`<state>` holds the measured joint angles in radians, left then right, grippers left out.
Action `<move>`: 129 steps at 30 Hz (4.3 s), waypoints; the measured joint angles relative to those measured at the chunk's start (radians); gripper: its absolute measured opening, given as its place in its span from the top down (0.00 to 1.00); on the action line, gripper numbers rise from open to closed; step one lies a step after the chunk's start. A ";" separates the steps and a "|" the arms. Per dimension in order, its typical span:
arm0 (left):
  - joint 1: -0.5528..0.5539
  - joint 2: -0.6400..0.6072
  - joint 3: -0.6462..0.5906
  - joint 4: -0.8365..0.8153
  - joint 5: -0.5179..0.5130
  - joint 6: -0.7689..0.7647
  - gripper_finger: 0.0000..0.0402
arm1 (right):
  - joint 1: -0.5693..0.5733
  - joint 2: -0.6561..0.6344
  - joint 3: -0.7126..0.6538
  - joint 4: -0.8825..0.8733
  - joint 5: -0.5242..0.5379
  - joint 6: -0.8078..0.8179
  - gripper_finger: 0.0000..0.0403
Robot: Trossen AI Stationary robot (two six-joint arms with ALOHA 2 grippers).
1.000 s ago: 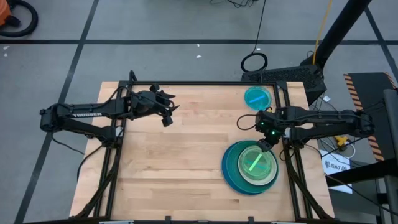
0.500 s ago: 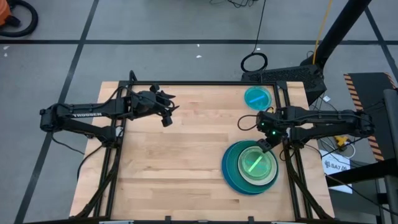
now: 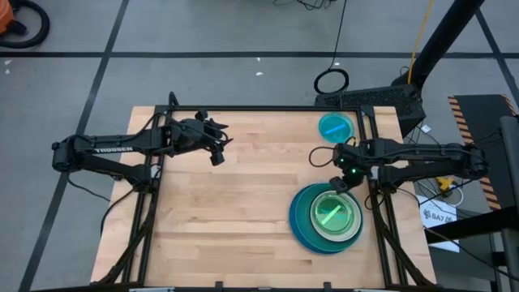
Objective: Stack plastic plates
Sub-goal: Stack the light blue plate on top of the light green plate
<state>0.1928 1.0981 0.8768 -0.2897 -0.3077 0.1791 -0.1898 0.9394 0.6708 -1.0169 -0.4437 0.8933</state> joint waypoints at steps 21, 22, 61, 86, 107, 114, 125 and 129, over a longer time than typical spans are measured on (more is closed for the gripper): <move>0.033 0.000 0.000 0.002 -0.001 0.036 0.43 | -0.067 0.097 0.143 0.373 0.317 -0.047 0.58; 0.039 0.000 0.000 0.002 -0.001 0.037 0.43 | -0.080 0.114 0.150 0.379 0.317 -0.067 0.58; 0.182 0.000 0.000 -0.058 -0.001 0.109 0.43 | -0.635 0.812 0.520 0.058 0.523 -0.652 0.58; 0.182 0.000 0.000 -0.058 -0.001 0.109 0.43 | -0.642 0.880 0.519 0.152 0.522 -0.670 0.58; 0.182 0.000 0.000 -0.073 -0.001 0.126 0.43 | -0.640 0.880 0.500 0.190 0.519 -0.653 0.94; 0.182 -0.003 0.000 -0.138 0.011 0.113 0.43 | -0.640 0.879 0.500 0.171 0.518 -0.653 0.98; 0.183 -0.217 -0.118 -0.057 0.147 0.083 0.43 | -0.586 0.837 0.500 0.101 0.521 -0.678 1.00; 0.183 -0.320 -0.122 -0.048 0.147 0.081 0.43 | -0.540 0.789 0.500 0.090 0.521 -0.678 1.00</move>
<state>0.3756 0.7778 0.7551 -0.3373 -0.1608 0.2604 -0.7297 1.7285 1.1706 -0.9269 0.0769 0.2154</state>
